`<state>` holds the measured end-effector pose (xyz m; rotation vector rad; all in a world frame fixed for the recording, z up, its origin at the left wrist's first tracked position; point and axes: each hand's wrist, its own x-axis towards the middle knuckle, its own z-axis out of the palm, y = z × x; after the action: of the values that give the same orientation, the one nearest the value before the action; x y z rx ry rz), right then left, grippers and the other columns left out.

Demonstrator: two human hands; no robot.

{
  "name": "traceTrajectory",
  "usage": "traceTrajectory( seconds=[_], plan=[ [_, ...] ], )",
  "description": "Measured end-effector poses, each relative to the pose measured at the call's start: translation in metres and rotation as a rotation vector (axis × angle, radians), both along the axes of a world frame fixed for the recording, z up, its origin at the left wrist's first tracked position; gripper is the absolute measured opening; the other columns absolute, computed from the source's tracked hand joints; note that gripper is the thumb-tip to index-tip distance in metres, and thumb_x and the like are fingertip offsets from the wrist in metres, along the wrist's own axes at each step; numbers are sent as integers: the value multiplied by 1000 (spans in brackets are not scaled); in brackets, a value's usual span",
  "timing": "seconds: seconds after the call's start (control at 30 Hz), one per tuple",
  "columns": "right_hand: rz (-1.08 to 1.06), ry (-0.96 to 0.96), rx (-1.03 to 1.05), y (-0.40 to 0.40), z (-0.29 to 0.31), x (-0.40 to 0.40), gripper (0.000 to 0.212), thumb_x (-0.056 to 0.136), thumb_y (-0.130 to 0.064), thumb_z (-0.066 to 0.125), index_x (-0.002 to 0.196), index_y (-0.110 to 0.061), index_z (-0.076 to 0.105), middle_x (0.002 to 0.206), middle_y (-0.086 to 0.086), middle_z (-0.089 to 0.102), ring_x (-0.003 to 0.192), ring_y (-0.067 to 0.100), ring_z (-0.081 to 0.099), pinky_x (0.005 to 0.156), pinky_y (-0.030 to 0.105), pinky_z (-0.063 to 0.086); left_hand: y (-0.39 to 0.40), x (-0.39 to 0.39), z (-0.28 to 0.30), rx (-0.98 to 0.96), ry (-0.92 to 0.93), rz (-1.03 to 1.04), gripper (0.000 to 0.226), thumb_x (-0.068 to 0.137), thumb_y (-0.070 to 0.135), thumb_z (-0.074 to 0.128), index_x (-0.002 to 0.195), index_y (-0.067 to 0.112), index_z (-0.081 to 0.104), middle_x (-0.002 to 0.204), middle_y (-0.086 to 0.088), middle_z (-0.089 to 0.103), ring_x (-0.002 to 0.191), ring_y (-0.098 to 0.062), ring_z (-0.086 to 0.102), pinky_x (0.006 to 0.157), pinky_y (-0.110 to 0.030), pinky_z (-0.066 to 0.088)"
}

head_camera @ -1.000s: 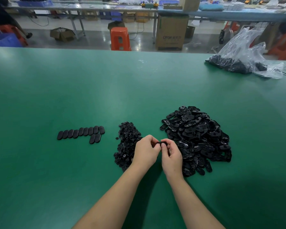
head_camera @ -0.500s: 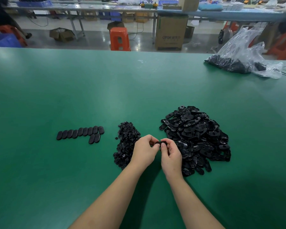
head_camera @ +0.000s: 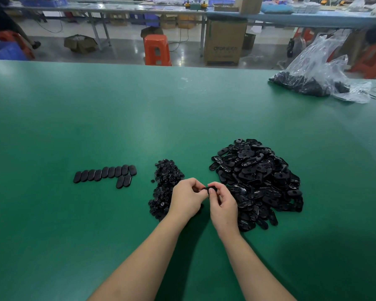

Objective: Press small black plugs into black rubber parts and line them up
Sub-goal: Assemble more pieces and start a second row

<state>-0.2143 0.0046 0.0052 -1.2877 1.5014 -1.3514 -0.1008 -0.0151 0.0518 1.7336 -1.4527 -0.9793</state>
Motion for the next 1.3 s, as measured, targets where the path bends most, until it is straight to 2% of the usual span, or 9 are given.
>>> traceTrajectory(
  seconds=[0.23, 0.33, 0.5, 0.77, 1.0, 1.1, 1.3],
  plan=[
    [-9, -25, 24, -1, -2, -1, 20, 99, -18, 63, 96, -37, 66, 85, -16, 69, 76, 5, 61, 72, 21, 49, 0, 4, 2, -29, -46, -53, 6, 86, 20, 72, 81, 22, 72, 72, 9, 68, 61, -2, 56, 56, -11, 42],
    [-6, -15, 21, -1, -3, 0, 21, 99, -17, 63, 96, -37, 67, 87, -16, 70, 80, 8, 63, 75, 25, 52, 0, 6, 3, -36, -64, -63, 10, 88, 21, 70, 79, 25, 71, 70, 11, 66, 59, 0, 54, 55, -10, 40],
    [-9, -9, 3, -1, -2, 0, 21, 99, -15, 62, 96, -35, 66, 87, -18, 70, 77, 4, 62, 72, 18, 49, -1, 4, 5, -37, -92, -71, 7, 88, 20, 69, 84, 21, 74, 72, 10, 66, 62, -3, 55, 59, -17, 43],
    [-15, -7, -1, -1, -2, -1, 23, 100, -15, 61, 96, -37, 66, 87, -19, 70, 80, 5, 64, 73, 18, 49, -1, 2, 4, -20, -68, -51, 5, 86, 21, 69, 87, 20, 74, 75, 8, 68, 65, -6, 58, 60, -19, 45],
    [-9, -7, 4, -1, -2, 0, 22, 100, -14, 61, 97, -35, 65, 89, -20, 69, 81, 3, 64, 72, 14, 48, 0, 1, 0, -6, -41, -28, 3, 85, 21, 71, 84, 19, 72, 74, 6, 68, 60, -5, 55, 55, -16, 42],
    [-20, -10, 7, -1, -2, -1, 23, 100, -13, 61, 96, -35, 64, 88, -17, 69, 80, 5, 64, 72, 19, 50, 0, -1, 0, -15, -47, -24, 4, 85, 21, 71, 81, 19, 71, 72, 7, 67, 61, -4, 55, 54, -13, 40],
    [-38, 5, 24, -2, -4, -1, 12, 100, -13, 61, 99, -26, 63, 88, -8, 69, 79, 8, 63, 76, 31, 52, -1, -3, 1, -37, -98, -69, 5, 88, 20, 68, 84, 20, 69, 75, 10, 65, 67, -5, 56, 60, -19, 40]
  ],
)
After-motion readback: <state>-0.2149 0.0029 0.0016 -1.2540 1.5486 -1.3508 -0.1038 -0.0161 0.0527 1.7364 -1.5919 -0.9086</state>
